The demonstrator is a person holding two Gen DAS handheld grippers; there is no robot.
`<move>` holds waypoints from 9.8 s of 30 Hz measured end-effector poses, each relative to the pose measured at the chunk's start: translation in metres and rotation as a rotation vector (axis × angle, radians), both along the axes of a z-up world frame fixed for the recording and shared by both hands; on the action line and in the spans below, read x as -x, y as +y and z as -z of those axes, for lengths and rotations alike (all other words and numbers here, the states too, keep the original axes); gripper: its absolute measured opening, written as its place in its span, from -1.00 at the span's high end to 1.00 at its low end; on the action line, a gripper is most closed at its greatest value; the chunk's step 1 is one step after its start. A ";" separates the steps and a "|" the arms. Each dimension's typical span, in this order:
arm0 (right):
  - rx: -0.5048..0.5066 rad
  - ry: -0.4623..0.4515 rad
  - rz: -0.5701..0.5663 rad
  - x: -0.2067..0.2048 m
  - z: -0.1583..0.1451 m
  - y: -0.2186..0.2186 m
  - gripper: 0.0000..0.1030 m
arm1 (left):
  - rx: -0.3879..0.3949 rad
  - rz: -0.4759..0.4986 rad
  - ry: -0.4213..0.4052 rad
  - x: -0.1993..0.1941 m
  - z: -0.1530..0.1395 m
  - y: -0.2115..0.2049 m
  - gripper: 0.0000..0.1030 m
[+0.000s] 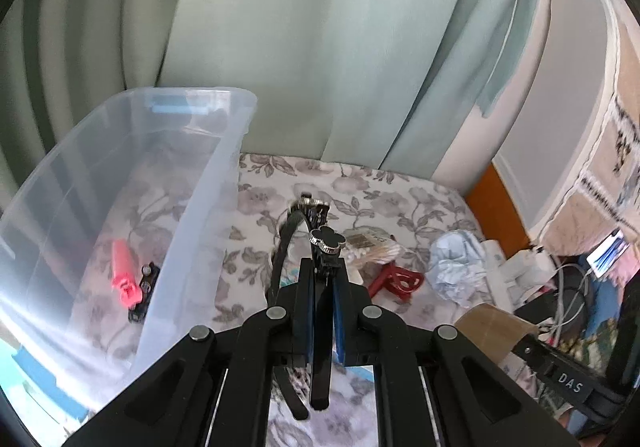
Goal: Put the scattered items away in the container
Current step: 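Carry the headband and tape roll over the clear box, then open both tools to drop the headband and tape roll into the box, then withdraw both tools from the box back toward the remaining items, then grasp the cotton swab bag with the left tool while the right tool grasps the crumpled white paper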
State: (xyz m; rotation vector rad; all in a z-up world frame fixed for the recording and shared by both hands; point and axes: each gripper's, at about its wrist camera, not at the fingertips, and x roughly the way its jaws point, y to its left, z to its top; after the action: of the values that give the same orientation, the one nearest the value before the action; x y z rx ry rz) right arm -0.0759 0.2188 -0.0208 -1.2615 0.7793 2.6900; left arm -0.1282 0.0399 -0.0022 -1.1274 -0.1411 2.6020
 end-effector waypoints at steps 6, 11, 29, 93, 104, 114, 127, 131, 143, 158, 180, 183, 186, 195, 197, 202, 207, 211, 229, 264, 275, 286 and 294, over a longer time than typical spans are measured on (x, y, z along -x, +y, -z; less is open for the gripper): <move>-0.005 0.027 0.000 -0.016 -0.015 -0.007 0.56 | -0.043 0.003 0.018 -0.018 -0.018 -0.009 0.85; -0.013 0.062 0.002 -0.027 -0.032 -0.012 0.56 | -0.062 0.019 0.061 -0.032 -0.038 -0.012 0.84; -0.055 0.156 -0.012 -0.055 -0.078 -0.038 0.56 | -0.135 0.024 0.203 -0.074 -0.096 -0.042 0.85; -0.187 0.252 -0.394 0.036 -0.116 -0.228 0.56 | -0.248 -0.240 0.179 -0.018 -0.073 -0.198 0.84; -0.165 0.221 -0.418 0.066 -0.103 -0.238 0.56 | -0.232 -0.242 0.169 0.003 -0.066 -0.196 0.84; -0.157 0.235 -0.426 0.087 -0.103 -0.247 0.55 | -0.214 -0.242 0.181 0.015 -0.067 -0.189 0.84; -0.193 0.133 -0.501 0.095 -0.083 -0.271 0.32 | -0.202 -0.267 0.170 0.017 -0.066 -0.186 0.21; -0.197 0.158 -0.513 0.091 -0.089 -0.272 0.04 | -0.201 -0.267 0.167 0.017 -0.067 -0.181 0.10; -0.192 0.160 -0.507 0.081 -0.095 -0.270 -0.04 | -0.214 -0.269 0.151 0.012 -0.070 -0.202 -0.27; -0.180 0.196 -0.484 0.054 -0.107 -0.251 -0.52 | -0.207 -0.263 0.151 -0.003 -0.078 -0.190 -0.42; -0.266 0.329 -0.389 -0.007 -0.133 -0.203 -1.00 | -0.150 -0.189 0.215 -0.058 -0.124 -0.144 -0.43; -0.278 0.347 -0.348 -0.018 -0.136 -0.188 -1.00 | -0.137 -0.171 0.220 -0.067 -0.130 -0.134 -0.43; -0.260 0.375 -0.310 -0.029 -0.139 -0.169 -1.00 | -0.122 -0.152 0.226 -0.073 -0.133 -0.122 -0.43; -0.283 0.487 -0.148 -0.066 -0.150 -0.121 -1.00 | -0.091 -0.123 0.235 -0.088 -0.141 -0.088 -0.43; -0.266 0.490 -0.139 -0.070 -0.150 -0.110 -1.00 | -0.086 -0.119 0.231 -0.090 -0.141 -0.082 -0.43; -0.212 0.510 -0.117 -0.082 -0.148 -0.087 -1.00 | -0.094 -0.097 0.217 -0.092 -0.141 -0.065 -0.43; -0.189 0.508 -0.094 -0.088 -0.144 -0.070 -1.00 | -0.068 -0.067 0.223 -0.094 -0.140 -0.045 -0.43; -0.173 0.482 -0.062 -0.090 -0.139 -0.057 -1.00 | -0.061 -0.041 0.200 -0.093 -0.134 -0.031 -0.43; -0.068 0.362 -0.034 -0.069 -0.087 -0.023 -1.00 | -0.002 0.015 0.086 -0.070 -0.083 0.003 -0.43; -0.019 0.021 -0.008 0.047 0.023 0.027 -0.67 | 0.150 0.179 -0.145 0.060 0.059 0.081 -0.43; -0.050 -0.016 0.003 0.086 0.041 0.038 -0.67 | 0.151 0.198 -0.213 0.114 0.098 0.091 -0.43; -0.054 -0.059 0.038 0.106 0.062 0.052 -0.67 | 0.156 0.183 -0.228 0.141 0.122 0.097 -0.43; -0.044 -0.070 0.047 0.120 0.074 0.057 -0.47 | 0.141 0.157 -0.217 0.158 0.126 0.090 -0.34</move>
State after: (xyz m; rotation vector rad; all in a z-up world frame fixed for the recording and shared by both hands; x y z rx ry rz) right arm -0.1956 0.2759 -0.0944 -1.3027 0.7275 2.5961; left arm -0.2864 0.1297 -0.1286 -1.4084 0.0834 2.3787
